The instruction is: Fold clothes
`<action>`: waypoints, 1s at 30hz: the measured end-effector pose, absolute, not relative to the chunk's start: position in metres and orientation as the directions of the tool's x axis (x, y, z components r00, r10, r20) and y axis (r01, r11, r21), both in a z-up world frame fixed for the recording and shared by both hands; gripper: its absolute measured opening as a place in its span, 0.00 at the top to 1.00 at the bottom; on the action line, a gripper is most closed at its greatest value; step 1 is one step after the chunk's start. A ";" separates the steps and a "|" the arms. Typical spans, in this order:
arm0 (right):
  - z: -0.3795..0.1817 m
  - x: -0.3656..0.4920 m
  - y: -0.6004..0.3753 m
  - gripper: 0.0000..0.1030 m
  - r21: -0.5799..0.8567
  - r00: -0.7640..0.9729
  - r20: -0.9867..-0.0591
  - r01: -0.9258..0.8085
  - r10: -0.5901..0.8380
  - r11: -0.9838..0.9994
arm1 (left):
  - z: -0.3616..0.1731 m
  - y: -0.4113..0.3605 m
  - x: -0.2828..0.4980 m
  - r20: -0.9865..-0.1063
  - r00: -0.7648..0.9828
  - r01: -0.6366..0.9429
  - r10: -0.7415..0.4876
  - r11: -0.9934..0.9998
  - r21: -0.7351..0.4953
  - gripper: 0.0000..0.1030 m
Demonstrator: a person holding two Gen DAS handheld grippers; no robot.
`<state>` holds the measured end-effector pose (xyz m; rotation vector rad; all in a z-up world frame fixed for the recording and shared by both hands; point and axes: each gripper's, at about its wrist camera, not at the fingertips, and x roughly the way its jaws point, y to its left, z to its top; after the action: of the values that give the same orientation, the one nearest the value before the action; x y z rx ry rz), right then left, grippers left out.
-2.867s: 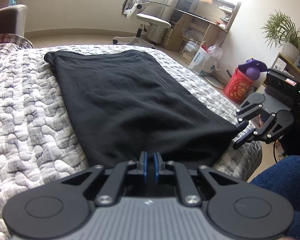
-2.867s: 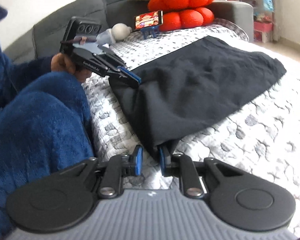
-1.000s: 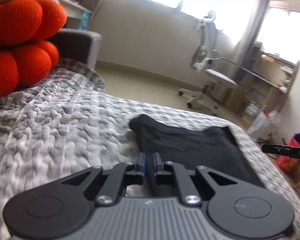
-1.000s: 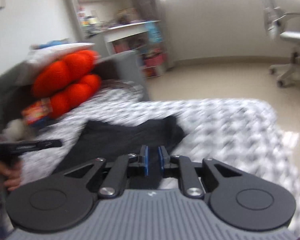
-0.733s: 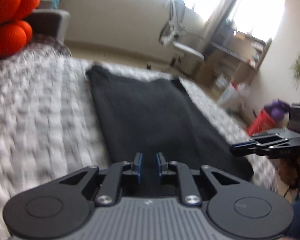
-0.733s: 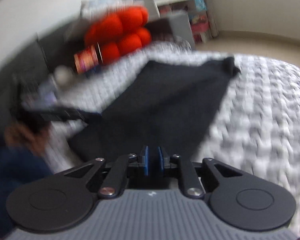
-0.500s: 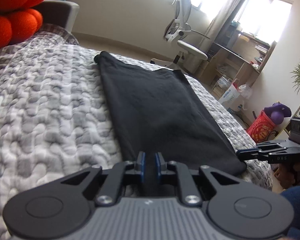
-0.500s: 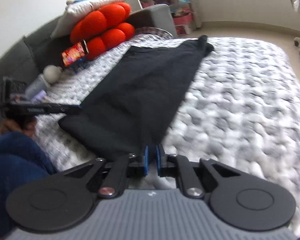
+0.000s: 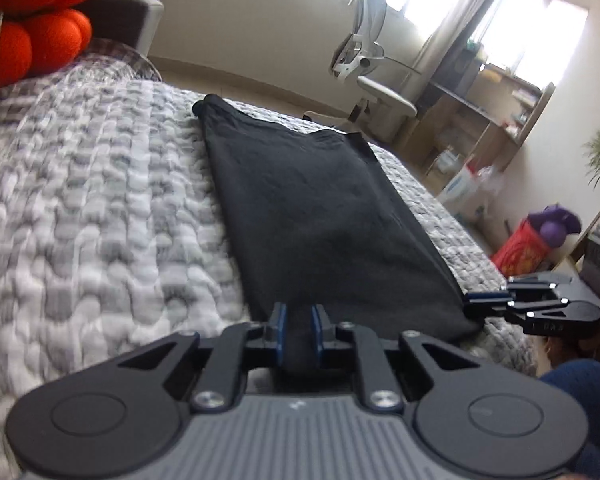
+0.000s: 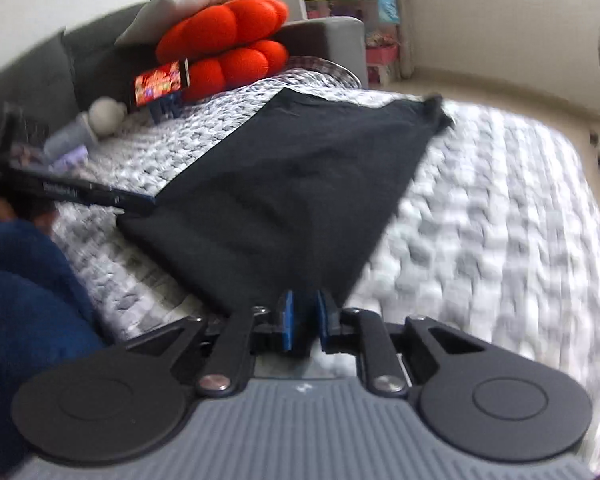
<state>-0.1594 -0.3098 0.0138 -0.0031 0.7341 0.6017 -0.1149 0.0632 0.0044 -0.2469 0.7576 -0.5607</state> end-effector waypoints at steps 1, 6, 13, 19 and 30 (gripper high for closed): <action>0.015 -0.163 -0.313 0.83 0.198 0.584 -0.638 -0.505 0.502 0.840 | 0.004 0.066 -0.116 -0.580 0.590 0.385 -0.561 0.828 -0.409 0.88; 0.028 -0.177 -0.313 0.81 0.131 0.604 -0.655 -0.501 0.454 0.856 | 0.022 0.070 -0.117 -0.582 0.627 0.368 -0.518 0.856 -0.364 0.89; 0.048 -0.146 -0.288 0.81 0.129 0.647 -0.549 -0.560 0.529 0.819 | 0.043 0.041 -0.087 -0.536 0.635 0.456 -0.556 0.830 -0.320 0.82; 0.037 -0.071 -0.248 0.80 0.187 0.622 -0.540 -0.568 0.567 0.802 | 0.041 -0.018 -0.018 -0.577 0.613 0.468 -0.541 0.836 -0.286 0.81; 0.014 -0.052 -0.265 0.82 0.075 0.708 -0.588 -0.433 0.391 0.898 | 0.017 -0.029 0.000 -0.606 0.645 0.454 -0.466 0.871 -0.187 0.91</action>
<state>-0.0516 -0.2653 0.0141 -0.0700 0.6362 0.4575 -0.0005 -0.0291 0.0168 -0.0186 0.6947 -0.5238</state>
